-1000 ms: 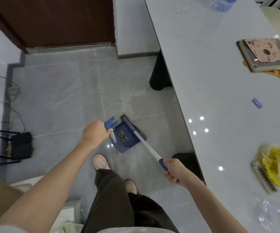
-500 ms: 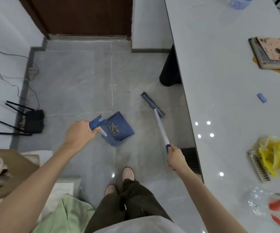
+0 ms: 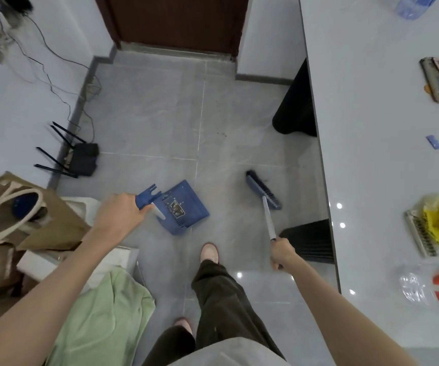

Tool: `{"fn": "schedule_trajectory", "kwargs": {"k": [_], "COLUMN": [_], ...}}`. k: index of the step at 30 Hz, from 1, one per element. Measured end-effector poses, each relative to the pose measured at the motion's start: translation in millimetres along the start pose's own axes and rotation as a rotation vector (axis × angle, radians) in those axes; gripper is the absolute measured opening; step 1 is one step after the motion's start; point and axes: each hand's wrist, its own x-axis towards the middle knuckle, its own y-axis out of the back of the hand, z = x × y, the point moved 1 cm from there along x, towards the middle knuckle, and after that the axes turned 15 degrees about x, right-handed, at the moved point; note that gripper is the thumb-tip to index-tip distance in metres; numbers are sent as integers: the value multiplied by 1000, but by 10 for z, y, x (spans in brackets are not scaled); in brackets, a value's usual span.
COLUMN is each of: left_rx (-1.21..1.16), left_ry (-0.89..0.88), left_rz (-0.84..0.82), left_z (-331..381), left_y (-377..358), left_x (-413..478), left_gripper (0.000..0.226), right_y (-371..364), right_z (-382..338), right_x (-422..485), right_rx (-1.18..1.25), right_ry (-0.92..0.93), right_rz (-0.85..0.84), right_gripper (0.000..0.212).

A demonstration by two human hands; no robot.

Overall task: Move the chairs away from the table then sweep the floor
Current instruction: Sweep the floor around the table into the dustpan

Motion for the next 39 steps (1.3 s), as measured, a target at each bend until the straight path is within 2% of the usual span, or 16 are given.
{"fn": "schedule_trajectory", "kwargs": {"k": [6,10,14,16,18,20,21,22,23,28,35,39], "left_rx": [-28,-89,-113,-132,-186,-220,-219,-219,-220,-142,-76,-11], "left_ry": [133,182,193,185,213,251,260,260,250,140,84,12], "left_rz": [-121,-161,-211,-236,-250,-246,-242,-246,-248,-267,-308,-314], "left_z": [-256,-325,-368,-370,-338,-304,-293,-287,-282,-308,-220,-170], "left_y": [-248,-360,-567,-718,-779,-793,-798,-808,-823,-884,-996,-1039], "left_x": [-743,-1180,-1437,-1514,-1584,-1626,-1643,-1654,-1656,-1655,-1747,-1787], "left_gripper": [41,42,41,39,35,34,35,36,37,38,42,42], "right_y": [-456,-651,-762,-806,-795,-709,-648,-560,-481,-153,-347,-375], "right_z": [480,687,891,1013,1084,1115,1118,1110,1119,1259,1495,1618], "right_x": [-473,-910,-1146,-1220,-1387,-1536,-1602,-1678,-1707,-1912,-1744,-1494], "right_rx": [-124,-82,-154,-191,-158,-24,44,93,123,111,182,69], "right_ry": [-9,74,82,45,7,-61,-91,-87,-83,37,63,114], "right_rz": [-135,-156,-222,-273,-326,-372,-386,-392,-357,-247,-110,8], "right_gripper": [10,33,16,20,19,18,28,16,44,42,27,35]}}
